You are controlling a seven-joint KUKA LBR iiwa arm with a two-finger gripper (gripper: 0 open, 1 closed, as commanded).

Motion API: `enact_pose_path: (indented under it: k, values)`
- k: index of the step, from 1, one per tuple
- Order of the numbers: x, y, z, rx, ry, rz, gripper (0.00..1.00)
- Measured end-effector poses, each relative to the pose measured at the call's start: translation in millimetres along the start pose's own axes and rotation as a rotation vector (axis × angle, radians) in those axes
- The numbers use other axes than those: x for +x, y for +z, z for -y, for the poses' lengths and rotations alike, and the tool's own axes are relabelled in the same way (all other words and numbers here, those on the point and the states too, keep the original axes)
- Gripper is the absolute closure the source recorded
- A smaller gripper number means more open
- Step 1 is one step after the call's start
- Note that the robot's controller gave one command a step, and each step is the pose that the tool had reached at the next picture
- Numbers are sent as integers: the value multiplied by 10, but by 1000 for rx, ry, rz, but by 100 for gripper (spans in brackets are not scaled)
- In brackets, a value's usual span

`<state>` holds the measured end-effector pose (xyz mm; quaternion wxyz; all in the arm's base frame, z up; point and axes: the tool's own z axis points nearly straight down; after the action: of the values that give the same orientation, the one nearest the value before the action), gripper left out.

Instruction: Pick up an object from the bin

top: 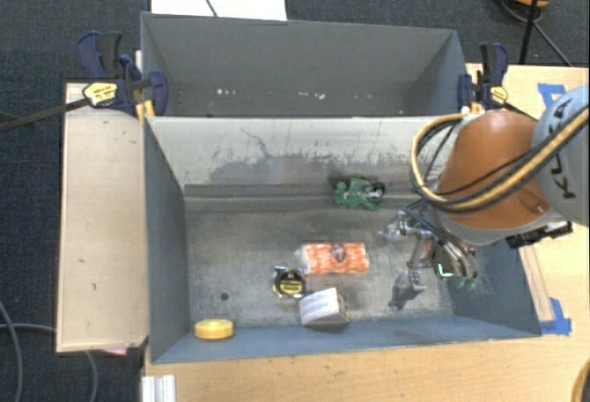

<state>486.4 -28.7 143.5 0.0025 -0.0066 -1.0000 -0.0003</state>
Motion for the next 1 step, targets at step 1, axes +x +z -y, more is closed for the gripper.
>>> enact_pose_path:
  k: [1]
  values:
    - [-19,-33,0,0,-1,7,0]
